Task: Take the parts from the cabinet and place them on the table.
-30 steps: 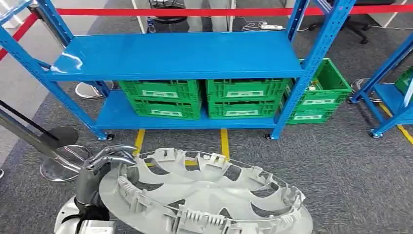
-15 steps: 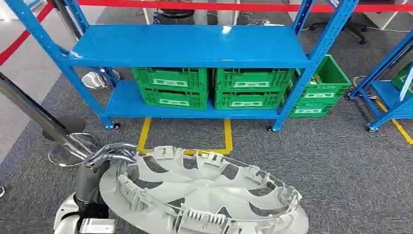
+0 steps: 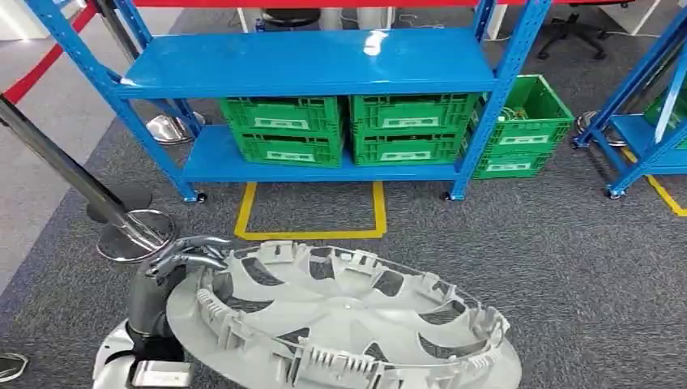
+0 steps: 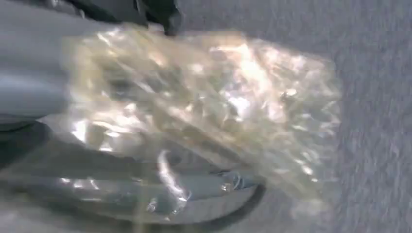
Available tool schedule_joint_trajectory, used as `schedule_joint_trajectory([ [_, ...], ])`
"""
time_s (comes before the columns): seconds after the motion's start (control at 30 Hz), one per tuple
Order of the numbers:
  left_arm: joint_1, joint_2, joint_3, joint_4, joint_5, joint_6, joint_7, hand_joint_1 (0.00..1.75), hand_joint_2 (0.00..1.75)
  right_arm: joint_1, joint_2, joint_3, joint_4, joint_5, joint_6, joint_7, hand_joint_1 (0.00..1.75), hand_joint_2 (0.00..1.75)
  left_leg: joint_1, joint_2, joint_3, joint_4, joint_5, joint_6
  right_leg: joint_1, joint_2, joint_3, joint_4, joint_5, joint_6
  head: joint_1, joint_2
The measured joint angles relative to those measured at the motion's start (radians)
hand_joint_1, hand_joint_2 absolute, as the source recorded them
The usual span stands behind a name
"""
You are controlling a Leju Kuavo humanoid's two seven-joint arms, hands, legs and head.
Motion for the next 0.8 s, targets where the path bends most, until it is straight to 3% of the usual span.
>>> schedule_joint_trajectory([
  [0.03, 0.000, 0.000, 0.001, 0.000, 0.004, -0.001, -0.002, 1.75, 1.75, 0.000, 0.000, -0.005, 0.000, 0.000, -0.002, -0.004, 0.00, 0.00, 0.002, 0.000, -0.012, 0.079, -0.058, -0.004, 0.001, -0.001, -0.006, 0.003, 0.013, -0.002, 0.002, 0.000],
  [0.07, 0.000, 0.000, 0.002, 0.002, 0.008, -0.003, -0.003, 1.75, 1.75, 0.000, 0.000, -0.008, 0.000, 0.000, -0.002, -0.007, 0.00, 0.00, 0.003, 0.000, -0.020, 0.151, -0.085, -0.006, 0.003, -0.001, -0.023, 0.005, 0.025, -0.002, 0.000, 0.000],
  [0.1, 0.000, 0.000, 0.002, 0.003, 0.014, -0.007, -0.005, 1.75, 1.75, 0.001, 0.000, -0.011, 0.000, 0.001, -0.003, -0.011, 0.00, 0.00, 0.003, 0.000, -0.019, 0.198, -0.076, -0.007, 0.004, -0.001, -0.041, 0.010, 0.034, -0.002, 0.001, 0.000],
  [0.13, 0.000, 0.000, 0.002, 0.005, 0.018, -0.011, -0.006, 1.75, 1.75, 0.002, 0.000, -0.016, 0.000, 0.001, -0.004, -0.014, 0.00, 0.00, 0.003, 0.000, -0.003, 0.207, -0.041, -0.005, 0.006, -0.001, -0.060, 0.016, 0.043, -0.001, 0.000, 0.000],
  [0.17, -0.001, 0.000, 0.002, 0.007, 0.020, -0.014, -0.009, 1.75, 1.75, 0.004, 0.000, -0.021, 0.000, 0.001, -0.005, -0.016, 0.00, 0.00, 0.003, 0.000, 0.028, 0.178, 0.003, 0.000, 0.008, -0.002, -0.079, 0.023, 0.051, -0.001, 0.000, 0.000],
  [0.2, -0.001, 0.000, 0.002, 0.008, 0.021, -0.016, -0.010, 1.75, 1.75, 0.005, 0.000, -0.023, 0.000, 0.002, -0.005, -0.017, 0.00, 0.00, 0.002, 0.000, 0.077, 0.114, 0.036, 0.008, 0.010, -0.001, -0.095, 0.028, 0.059, -0.001, 0.000, 0.000],
  [0.23, -0.002, 0.000, 0.002, 0.008, 0.021, -0.016, -0.011, 1.75, 1.75, 0.006, 0.000, -0.025, 0.000, 0.002, -0.005, -0.017, 0.00, 0.00, -0.001, -0.001, 0.137, 0.031, 0.042, 0.019, 0.011, 0.000, -0.104, 0.030, 0.067, 0.000, 0.000, 0.000],
  [0.27, -0.004, -0.001, 0.002, 0.008, 0.022, -0.016, -0.013, 1.75, 1.75, 0.008, 0.002, -0.028, 0.000, 0.003, -0.005, -0.018, 0.00, 0.00, -0.007, -0.002, 0.206, -0.063, 0.008, 0.033, 0.014, 0.002, -0.109, 0.032, 0.072, 0.004, 0.002, 0.000],
  [0.3, -0.007, -0.002, 0.001, 0.008, 0.023, -0.016, -0.017, 1.75, 1.75, 0.010, 0.001, -0.032, 0.000, 0.003, -0.008, -0.020, 0.00, 0.00, -0.007, -0.002, 0.245, -0.132, -0.012, 0.038, 0.015, 0.003, -0.111, 0.035, 0.079, 0.010, 0.000, 0.000],
  [0.37, -0.013, -0.005, 0.001, 0.010, 0.029, -0.018, -0.023, 1.75, 1.75, 0.012, 0.001, -0.037, 0.000, 0.008, -0.014, -0.025, 0.00, 0.00, -0.012, -0.002, 0.235, -0.142, -0.017, 0.039, 0.012, 0.002, -0.122, 0.034, 0.098, 0.023, -0.001, 0.000],
  [0.43, -0.014, -0.008, 0.003, 0.015, 0.037, -0.024, -0.027, 1.75, 1.75, 0.019, -0.004, -0.048, 0.000, 0.012, -0.023, -0.032, 0.00, 0.00, -0.003, 0.005, 0.225, -0.156, 0.009, 0.050, 0.012, 0.005, -0.131, 0.036, 0.101, 0.034, 0.000, 0.000],
  [0.47, -0.016, -0.010, 0.004, 0.018, 0.041, -0.027, -0.030, 1.75, 1.75, 0.024, -0.006, -0.053, 0.000, 0.013, -0.026, -0.034, 0.00, 0.00, -0.003, 0.009, 0.214, -0.156, 0.016, 0.056, 0.010, 0.009, -0.151, 0.062, 0.066, 0.039, 0.003, 0.000],
  [0.5, -0.017, -0.013, 0.005, 0.021, 0.049, -0.031, -0.034, 1.75, 1.75, 0.028, -0.006, -0.058, 0.000, 0.020, -0.030, -0.031, 0.00, 0.00, -0.003, 0.010, 0.205, -0.154, 0.024, 0.060, 0.009, 0.009, -0.174, 0.124, 0.016, 0.044, 0.008, 0.000],
  [0.57, -0.019, -0.018, 0.006, 0.028, 0.066, -0.035, -0.039, 1.75, 1.75, 0.044, -0.006, -0.075, -0.014, 0.040, -0.044, -0.013, 0.00, 0.00, -0.006, 0.016, 0.181, -0.152, 0.040, 0.062, 0.006, 0.009, -0.237, 0.304, -0.074, 0.054, 0.007, 0.000],
  [0.6, -0.019, -0.019, 0.006, 0.032, 0.069, -0.036, -0.039, 1.75, 1.75, 0.054, -0.006, -0.085, -0.025, 0.049, -0.052, 0.000, 0.00, 0.00, -0.006, 0.020, 0.171, -0.150, 0.045, 0.060, 0.005, 0.009, -0.247, 0.348, -0.089, 0.058, 0.008, 0.000],
  [0.63, -0.019, -0.022, 0.006, 0.037, 0.072, -0.036, -0.039, 1.75, 1.75, 0.065, -0.006, -0.095, -0.036, 0.055, -0.057, 0.009, 0.00, 0.00, -0.005, 0.024, 0.163, -0.147, 0.050, 0.059, 0.003, 0.009, -0.233, 0.343, -0.083, 0.061, 0.007, 0.000],
  [0.67, -0.019, -0.024, 0.007, 0.042, 0.073, -0.036, -0.040, 1.75, 1.75, 0.076, -0.006, -0.106, -0.049, 0.059, -0.061, 0.016, 0.00, 0.00, -0.004, 0.029, 0.156, -0.143, 0.053, 0.056, 0.000, 0.008, -0.190, 0.290, -0.055, 0.064, 0.007, 0.000],
  [0.7, -0.020, -0.025, 0.007, 0.045, 0.073, -0.036, -0.040, 1.75, 1.75, 0.083, -0.007, -0.113, -0.057, 0.061, -0.063, 0.019, 0.00, 0.00, -0.003, 0.034, 0.151, -0.138, 0.054, 0.054, -0.002, 0.003, -0.133, 0.204, -0.021, 0.065, 0.007, 0.000],
  [0.73, -0.020, -0.025, 0.007, 0.048, 0.074, -0.036, -0.040, 1.75, 1.75, 0.086, -0.007, -0.120, -0.066, 0.064, -0.063, 0.021, 0.00, 0.00, -0.001, 0.041, 0.148, -0.130, 0.053, 0.051, -0.005, -0.013, -0.067, 0.101, 0.013, 0.068, 0.008, 0.000],
  [0.77, -0.021, -0.026, 0.008, 0.049, 0.075, -0.036, -0.040, 1.75, 1.75, 0.085, -0.007, -0.124, -0.072, 0.066, -0.064, 0.023, 0.00, 0.00, -0.003, 0.048, 0.143, -0.123, 0.051, 0.044, -0.003, -0.040, -0.035, 0.037, -0.004, 0.072, 0.008, 0.000],
  [0.8, -0.023, -0.027, 0.008, 0.050, 0.075, -0.035, -0.040, 1.75, 1.75, 0.086, -0.006, -0.128, -0.081, 0.069, -0.067, 0.029, 0.00, 0.00, -0.010, 0.051, 0.135, -0.107, 0.049, 0.037, -0.001, -0.033, -0.028, 0.028, 0.003, 0.055, 0.009, 0.000],
])
